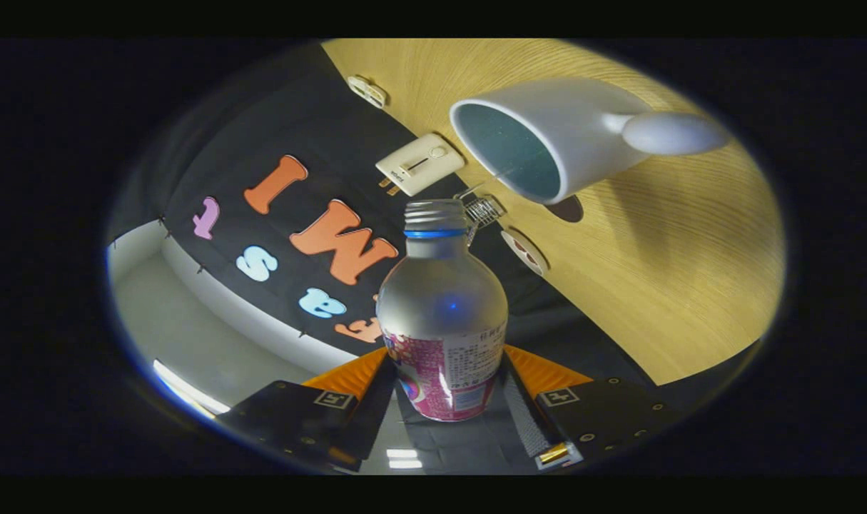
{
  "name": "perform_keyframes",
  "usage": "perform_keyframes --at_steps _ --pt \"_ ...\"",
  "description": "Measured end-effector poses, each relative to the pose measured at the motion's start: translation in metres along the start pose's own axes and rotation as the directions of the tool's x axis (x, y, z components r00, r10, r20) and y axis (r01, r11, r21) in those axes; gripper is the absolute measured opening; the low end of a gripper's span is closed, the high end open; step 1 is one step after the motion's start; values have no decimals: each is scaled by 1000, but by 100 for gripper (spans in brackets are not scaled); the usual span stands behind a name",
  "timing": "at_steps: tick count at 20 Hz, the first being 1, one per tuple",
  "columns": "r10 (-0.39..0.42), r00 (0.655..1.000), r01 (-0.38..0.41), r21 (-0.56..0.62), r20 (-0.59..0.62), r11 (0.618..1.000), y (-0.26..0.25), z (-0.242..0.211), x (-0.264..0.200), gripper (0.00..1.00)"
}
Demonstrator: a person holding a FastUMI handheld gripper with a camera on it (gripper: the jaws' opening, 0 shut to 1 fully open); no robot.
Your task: Take the bottle from table, then pour the juice into the cup, finally place the bottle on the coaster
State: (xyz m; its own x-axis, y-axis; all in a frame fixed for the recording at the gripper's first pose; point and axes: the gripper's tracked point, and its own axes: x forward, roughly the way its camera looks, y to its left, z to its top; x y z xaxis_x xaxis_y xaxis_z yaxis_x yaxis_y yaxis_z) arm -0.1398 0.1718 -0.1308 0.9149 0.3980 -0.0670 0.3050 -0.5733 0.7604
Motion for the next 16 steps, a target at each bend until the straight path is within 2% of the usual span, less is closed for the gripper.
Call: perform_keyframes --at_steps 6,8,12,16 --pt "-9 1000 9 -17 9 1000 -7 2 3 79" --pt "-65 998 67 -80 22 995 -24 4 6 79" --pt "-113 993 117 -105 45 988 -41 15 9 79" --pt "-169 985 174 -202 43 964 -58 13 10 79"
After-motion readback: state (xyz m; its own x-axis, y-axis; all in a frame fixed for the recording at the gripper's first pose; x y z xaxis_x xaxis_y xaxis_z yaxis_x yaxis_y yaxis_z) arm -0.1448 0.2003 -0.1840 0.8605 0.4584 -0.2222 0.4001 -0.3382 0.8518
